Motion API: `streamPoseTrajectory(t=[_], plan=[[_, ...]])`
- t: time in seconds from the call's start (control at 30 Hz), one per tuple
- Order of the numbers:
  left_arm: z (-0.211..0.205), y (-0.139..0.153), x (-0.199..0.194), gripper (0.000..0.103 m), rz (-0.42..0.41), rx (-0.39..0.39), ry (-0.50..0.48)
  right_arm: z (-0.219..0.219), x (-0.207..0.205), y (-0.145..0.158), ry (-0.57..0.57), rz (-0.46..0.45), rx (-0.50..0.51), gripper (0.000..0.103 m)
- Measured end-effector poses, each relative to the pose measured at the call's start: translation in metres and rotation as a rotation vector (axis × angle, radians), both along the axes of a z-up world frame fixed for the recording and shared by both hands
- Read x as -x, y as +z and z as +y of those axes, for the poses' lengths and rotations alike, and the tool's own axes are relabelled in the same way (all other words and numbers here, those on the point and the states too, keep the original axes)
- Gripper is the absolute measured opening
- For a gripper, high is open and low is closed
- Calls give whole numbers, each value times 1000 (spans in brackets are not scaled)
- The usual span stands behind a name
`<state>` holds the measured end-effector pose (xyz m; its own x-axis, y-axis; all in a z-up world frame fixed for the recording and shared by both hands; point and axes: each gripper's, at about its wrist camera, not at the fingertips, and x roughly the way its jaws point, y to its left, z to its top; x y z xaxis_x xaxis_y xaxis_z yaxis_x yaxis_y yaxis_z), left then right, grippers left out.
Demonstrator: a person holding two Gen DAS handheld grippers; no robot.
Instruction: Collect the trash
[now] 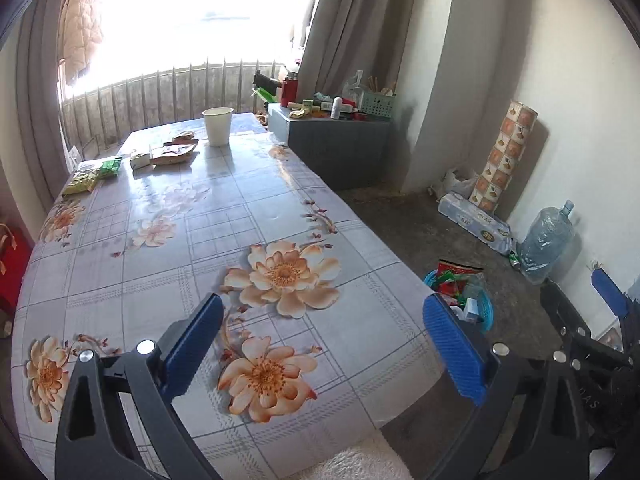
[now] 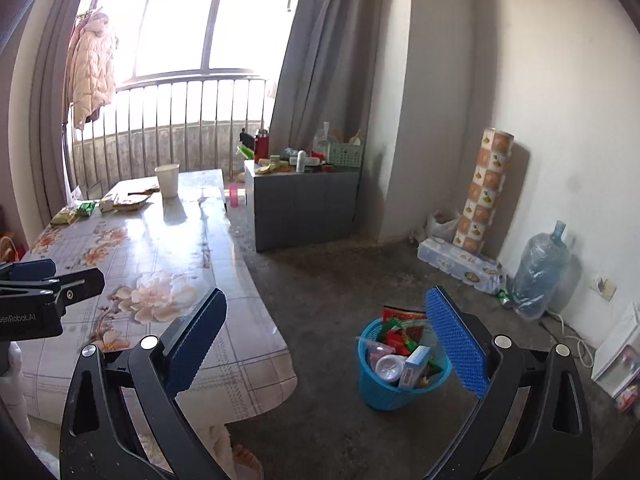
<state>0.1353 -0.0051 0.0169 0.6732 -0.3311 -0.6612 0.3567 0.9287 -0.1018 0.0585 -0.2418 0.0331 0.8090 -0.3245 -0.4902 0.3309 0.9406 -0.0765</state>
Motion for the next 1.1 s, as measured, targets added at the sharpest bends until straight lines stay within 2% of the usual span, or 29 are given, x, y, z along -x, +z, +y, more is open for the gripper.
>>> streamPoseTrajectory(t=[0.13, 0.43, 0.53, 0.73, 1.1], plan=[[19, -7, -1, 98, -10, -4, 116, 14, -4, -13, 48, 102, -11, 96], [20, -27, 1, 98, 100, -28, 163, 32, 7, -22, 79, 218, -30, 96], [15, -28, 7, 98, 88, -46, 156, 30, 13, -25, 76, 228, -35, 96], [5, -31, 12, 98, 114, -71, 128, 25, 20, -27, 80, 241, -47, 96], [-12, -26, 26, 98, 107, -94, 69, 14, 30, -22, 90, 216, -94, 96]])
